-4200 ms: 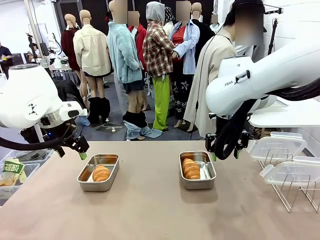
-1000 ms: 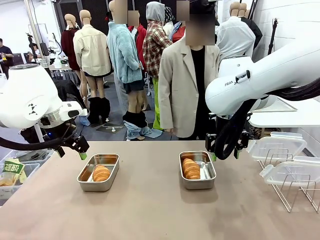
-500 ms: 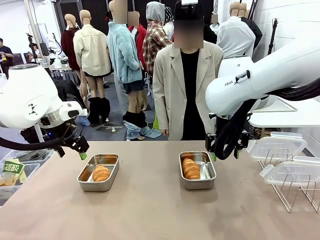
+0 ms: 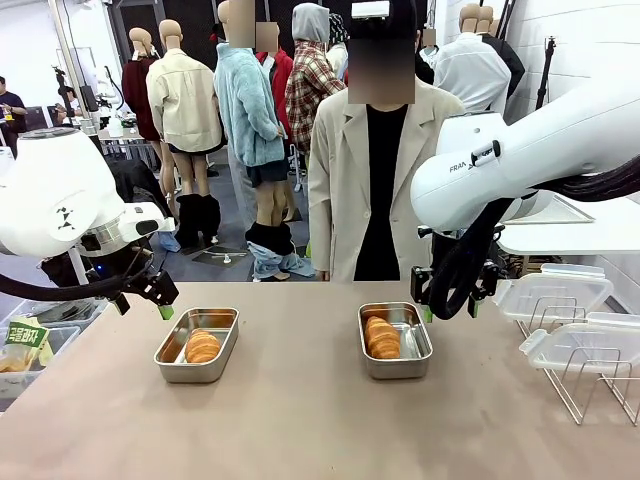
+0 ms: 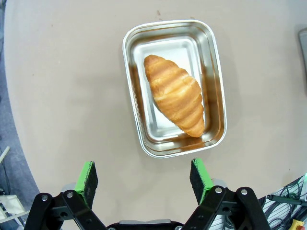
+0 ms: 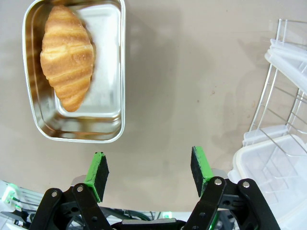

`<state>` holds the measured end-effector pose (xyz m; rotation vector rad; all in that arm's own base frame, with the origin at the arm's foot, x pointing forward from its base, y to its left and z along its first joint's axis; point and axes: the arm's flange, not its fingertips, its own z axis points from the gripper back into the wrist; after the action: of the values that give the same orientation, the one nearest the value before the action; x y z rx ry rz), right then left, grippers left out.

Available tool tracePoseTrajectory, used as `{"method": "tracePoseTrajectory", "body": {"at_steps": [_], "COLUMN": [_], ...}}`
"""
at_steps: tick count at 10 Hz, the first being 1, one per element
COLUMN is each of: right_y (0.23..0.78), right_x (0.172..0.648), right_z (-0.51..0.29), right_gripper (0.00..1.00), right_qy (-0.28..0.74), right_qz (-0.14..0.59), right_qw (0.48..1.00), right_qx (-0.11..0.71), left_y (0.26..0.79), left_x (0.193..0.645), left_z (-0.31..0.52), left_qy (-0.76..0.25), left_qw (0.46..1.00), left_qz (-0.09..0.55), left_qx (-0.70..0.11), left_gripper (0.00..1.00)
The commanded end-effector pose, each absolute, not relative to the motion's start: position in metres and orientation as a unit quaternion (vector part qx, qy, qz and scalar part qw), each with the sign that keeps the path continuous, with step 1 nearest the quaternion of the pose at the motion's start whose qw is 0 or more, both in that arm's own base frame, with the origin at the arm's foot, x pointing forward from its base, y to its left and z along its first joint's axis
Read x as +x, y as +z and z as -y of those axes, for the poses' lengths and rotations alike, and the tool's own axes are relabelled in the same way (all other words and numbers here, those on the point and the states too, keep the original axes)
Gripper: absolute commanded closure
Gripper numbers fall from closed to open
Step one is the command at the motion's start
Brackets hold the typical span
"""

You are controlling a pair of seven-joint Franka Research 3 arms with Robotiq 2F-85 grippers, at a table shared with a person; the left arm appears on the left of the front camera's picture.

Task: Place the bread in airtight containers.
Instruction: Pick up one Airtight Container lid and hand it to the human.

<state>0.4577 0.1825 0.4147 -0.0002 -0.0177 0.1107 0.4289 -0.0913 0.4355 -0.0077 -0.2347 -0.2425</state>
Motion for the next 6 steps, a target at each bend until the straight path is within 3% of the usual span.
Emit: {"method": "tracePoseTrajectory", "body": {"at_steps": [1,6], "right_y": [0.4153,0.4153], "right_x": [0.4615,0.4615], "right_z": [-0.1857,-0.1857], "right_gripper": [0.14,0.14], "right_qy": [0.047,0.047], "right_qz": [0.011,0.011], "right_qw": [0.999,0.999], "right_qx": [-0.002,-0.002], "left_y": [0.435,0.435], "left_x": [0.4301,0.4301], "left_z": [0.0922,0.0922], "left_qy": [-0.112,-0.112], "left_qw": [0.986,0.986], "left_qz": [0.121,0.121], "left_qx": [-0.002,-0.002], "left_gripper": [0.0,0.0]}}
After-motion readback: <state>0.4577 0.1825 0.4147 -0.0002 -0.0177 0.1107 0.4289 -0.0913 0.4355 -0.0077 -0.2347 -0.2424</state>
